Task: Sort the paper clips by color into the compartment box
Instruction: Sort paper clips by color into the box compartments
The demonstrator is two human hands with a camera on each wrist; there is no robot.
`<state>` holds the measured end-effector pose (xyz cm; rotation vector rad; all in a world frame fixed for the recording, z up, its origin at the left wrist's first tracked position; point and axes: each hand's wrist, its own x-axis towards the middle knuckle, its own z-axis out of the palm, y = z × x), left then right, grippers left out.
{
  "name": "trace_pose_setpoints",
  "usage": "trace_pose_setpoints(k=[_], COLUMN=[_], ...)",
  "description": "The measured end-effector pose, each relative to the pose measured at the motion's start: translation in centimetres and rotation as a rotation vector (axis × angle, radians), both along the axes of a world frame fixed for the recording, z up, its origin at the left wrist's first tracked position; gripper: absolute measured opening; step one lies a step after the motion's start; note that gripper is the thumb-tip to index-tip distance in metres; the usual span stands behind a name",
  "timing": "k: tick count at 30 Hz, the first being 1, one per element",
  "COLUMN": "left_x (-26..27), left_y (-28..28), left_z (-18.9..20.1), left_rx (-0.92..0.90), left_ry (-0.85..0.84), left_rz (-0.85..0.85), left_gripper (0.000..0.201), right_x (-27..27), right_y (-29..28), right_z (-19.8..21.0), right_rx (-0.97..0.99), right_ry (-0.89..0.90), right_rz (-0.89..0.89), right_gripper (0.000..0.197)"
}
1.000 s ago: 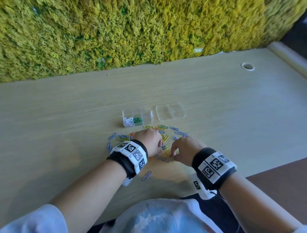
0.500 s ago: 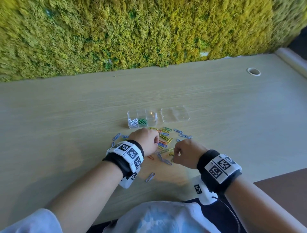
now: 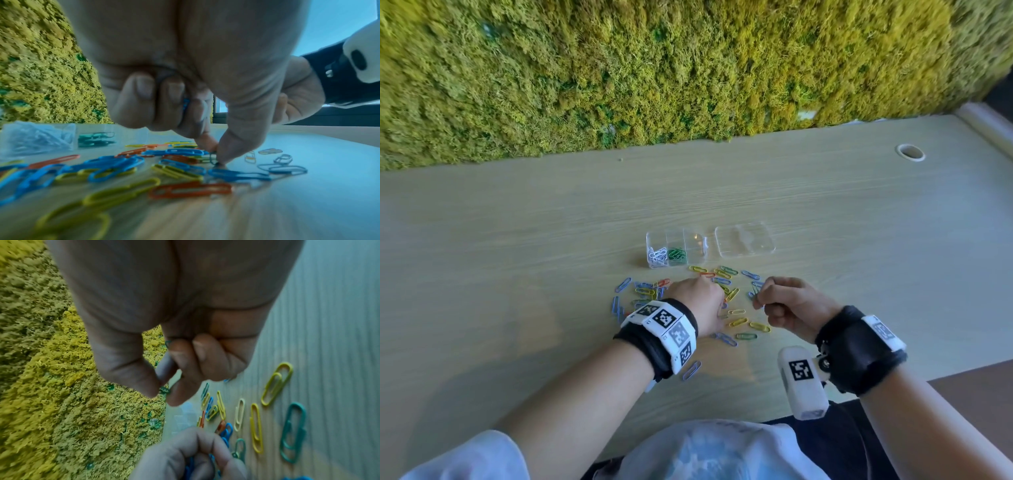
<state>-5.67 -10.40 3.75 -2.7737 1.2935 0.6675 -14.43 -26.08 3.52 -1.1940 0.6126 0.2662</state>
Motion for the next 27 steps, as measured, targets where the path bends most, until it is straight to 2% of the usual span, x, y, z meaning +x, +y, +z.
trace_pose_setpoints(k=[2,3,5,8,12,14,17,19,21,23,27], left_x=[0.0,0.0,0.2,0.7,1.5,2.1,3.4,4.4,5.4,6.4,7.5], left_y=[0.0,0.1,0.2,0.8,2.0,2.5,2.5,2.3,2.0,1.7,1.0], left_z=[-0.3,-0.4,-0.7,-0.7,-0.8,-0.8,-0.5,-0.1,0.4,1.1,1.8], left_rx=[-0.036,-0.073,-0.15,-0.302,-0.643,-0.755,-0.739,-0.682,-0.594,-0.455,-0.271], left_ry=[0.037,0.077,0.205,0.447,0.882,0.966,0.846,0.711,0.516,0.293,0.049], left_rz=[0.011,0.027,0.095,0.293,0.664,0.779,0.826,0.804,0.695,0.539,0.333], left_gripper=[0.01,0.007,0.014,0.019,0.029,0.031,0.028,0.024,0.018,0.021,0.034], right_x=[0.1,0.2,0.5,1.1,2.3,3.0,3.9,4.3,4.4,4.4,4.0], right_y=[0.1,0.2,0.4,0.6,1.3,1.8,2.6,2.9,3.0,3.0,3.0], right_z=[-0.2,-0.2,-0.3,-0.6,-0.5,-0.3,0.0,0.1,0.1,0.0,0.5], right_rx=[0.022,0.025,0.029,0.06,0.078,0.062,-0.072,-0.283,-0.518,-0.683,-0.849], right_ry=[-0.02,-0.028,-0.029,-0.017,0.028,0.052,0.097,0.123,0.129,0.132,0.14], right_rz=[-0.015,-0.011,0.009,0.042,0.034,0.017,0.073,0.184,0.335,0.454,0.565], right_gripper=[0.028,0.029,0.026,0.031,0.032,0.032,0.029,0.029,0.028,0.029,0.032])
